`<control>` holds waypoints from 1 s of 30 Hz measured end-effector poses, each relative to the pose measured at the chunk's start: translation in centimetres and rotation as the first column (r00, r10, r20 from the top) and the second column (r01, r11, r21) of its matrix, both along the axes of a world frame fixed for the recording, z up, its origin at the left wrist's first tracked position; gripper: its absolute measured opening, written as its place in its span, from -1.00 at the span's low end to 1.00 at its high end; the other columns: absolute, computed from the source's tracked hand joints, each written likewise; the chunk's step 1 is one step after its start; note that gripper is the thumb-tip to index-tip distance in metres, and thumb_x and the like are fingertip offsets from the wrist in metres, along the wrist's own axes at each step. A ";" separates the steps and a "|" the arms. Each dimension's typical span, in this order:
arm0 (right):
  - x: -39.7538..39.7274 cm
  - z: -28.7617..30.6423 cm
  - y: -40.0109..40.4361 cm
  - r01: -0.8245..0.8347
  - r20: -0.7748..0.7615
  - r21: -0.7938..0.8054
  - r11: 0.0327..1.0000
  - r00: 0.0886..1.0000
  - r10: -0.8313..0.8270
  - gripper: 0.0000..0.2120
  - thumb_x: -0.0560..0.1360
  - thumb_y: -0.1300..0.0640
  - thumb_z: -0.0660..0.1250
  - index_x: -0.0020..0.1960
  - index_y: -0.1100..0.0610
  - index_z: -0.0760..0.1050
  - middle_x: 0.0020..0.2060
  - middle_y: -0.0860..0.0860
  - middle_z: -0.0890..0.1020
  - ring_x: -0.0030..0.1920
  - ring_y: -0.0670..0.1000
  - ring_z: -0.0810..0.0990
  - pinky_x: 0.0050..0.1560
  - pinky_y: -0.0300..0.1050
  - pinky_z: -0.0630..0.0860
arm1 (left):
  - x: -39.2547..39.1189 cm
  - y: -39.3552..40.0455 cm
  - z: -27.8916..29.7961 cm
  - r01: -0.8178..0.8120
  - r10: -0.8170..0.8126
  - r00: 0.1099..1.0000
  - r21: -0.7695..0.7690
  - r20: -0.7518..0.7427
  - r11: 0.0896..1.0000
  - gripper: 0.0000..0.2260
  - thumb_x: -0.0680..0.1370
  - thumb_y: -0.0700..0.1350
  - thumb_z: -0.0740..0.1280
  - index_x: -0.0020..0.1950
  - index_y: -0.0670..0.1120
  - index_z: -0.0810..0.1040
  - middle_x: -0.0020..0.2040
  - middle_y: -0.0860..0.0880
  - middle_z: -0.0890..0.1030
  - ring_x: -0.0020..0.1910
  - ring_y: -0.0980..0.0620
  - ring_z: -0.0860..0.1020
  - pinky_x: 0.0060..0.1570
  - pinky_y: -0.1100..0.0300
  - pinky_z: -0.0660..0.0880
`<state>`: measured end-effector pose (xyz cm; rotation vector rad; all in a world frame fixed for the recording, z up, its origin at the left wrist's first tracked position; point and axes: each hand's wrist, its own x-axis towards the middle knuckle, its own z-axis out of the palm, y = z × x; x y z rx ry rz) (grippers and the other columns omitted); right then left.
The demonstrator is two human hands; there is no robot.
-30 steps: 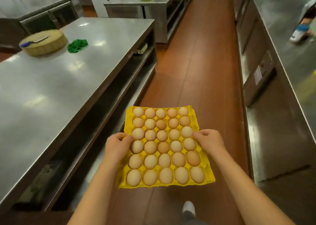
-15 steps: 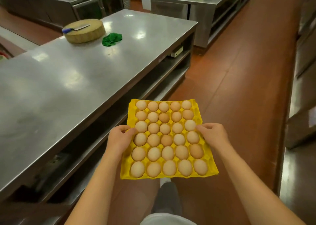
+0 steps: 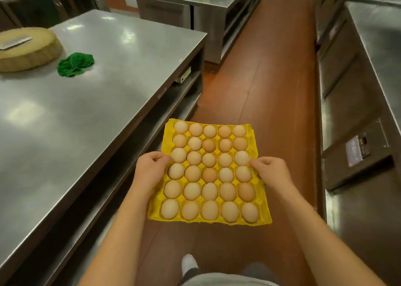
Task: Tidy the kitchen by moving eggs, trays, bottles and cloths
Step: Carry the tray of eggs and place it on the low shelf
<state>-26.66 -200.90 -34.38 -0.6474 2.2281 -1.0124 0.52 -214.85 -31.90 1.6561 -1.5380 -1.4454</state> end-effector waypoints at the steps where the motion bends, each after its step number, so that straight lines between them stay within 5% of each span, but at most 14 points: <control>1: -0.8 0.0 -0.9 -0.002 0.000 -0.008 1.000 1.000 0.002 -0.80 0.48 0.02 0.43 -0.19 0.14 0.68 -0.39 0.00 0.58 -0.32 -0.01 0.51 -0.27 -0.10 0.43 | -0.7 -0.9 -0.1 0.003 -0.003 1.000 -0.006 -0.005 1.000 -0.89 0.56 -0.07 0.39 -0.09 -0.04 0.70 -0.10 0.02 0.64 -0.08 0.09 0.57 -0.08 0.05 0.55; 13: -8.8 -3.6 -16.4 -0.308 0.070 -0.023 0.951 0.948 0.309 -0.84 0.49 0.06 0.43 -0.05 0.14 0.69 -0.28 -0.04 0.63 -0.26 -0.06 0.54 -0.24 -0.15 0.44 | -5.0 -7.5 -3.8 -0.288 0.288 0.952 -0.018 0.099 0.957 -0.78 0.55 0.01 0.42 0.15 -0.04 0.65 0.06 0.01 0.62 0.01 0.09 0.57 -0.19 0.18 0.46; 17: -10.9 -4.0 -22.5 -0.466 0.113 -0.037 0.884 0.877 0.467 -0.87 0.50 0.11 0.44 -0.05 0.17 0.66 -0.28 -0.03 0.62 -0.30 -0.09 0.51 -0.32 -0.18 0.41 | -7.0 -7.4 -4.1 -0.453 0.450 0.883 -0.005 0.136 0.891 -0.70 0.56 0.03 0.41 0.23 -0.07 0.63 0.10 -0.01 0.63 0.02 0.10 0.56 -0.15 0.19 0.47; 25: -7.4 -5.6 -30.6 -0.766 0.103 0.018 0.642 0.640 0.761 -0.81 0.49 0.07 0.43 0.01 0.16 0.70 -0.14 0.02 0.69 -0.11 0.01 0.60 -0.09 -0.06 0.51 | -6.5 -4.0 -4.3 -0.742 0.731 0.666 0.032 0.151 0.670 -0.71 0.58 -0.05 0.40 0.26 -0.14 0.59 0.04 0.03 0.62 0.07 0.05 0.55 0.08 0.10 0.49; 30: -2.1 -6.9 -31.5 -0.845 0.094 0.033 0.534 0.535 0.840 -0.86 0.48 0.06 0.42 -0.05 0.11 0.69 -0.20 -0.02 0.68 -0.13 0.00 0.60 -0.06 -0.04 0.51 | -3.4 -2.0 -5.0 -0.812 0.799 0.579 0.032 0.163 0.582 -0.72 0.61 -0.08 0.36 0.30 -0.13 0.55 -0.06 0.12 0.52 -0.07 0.16 0.48 -0.06 0.18 0.42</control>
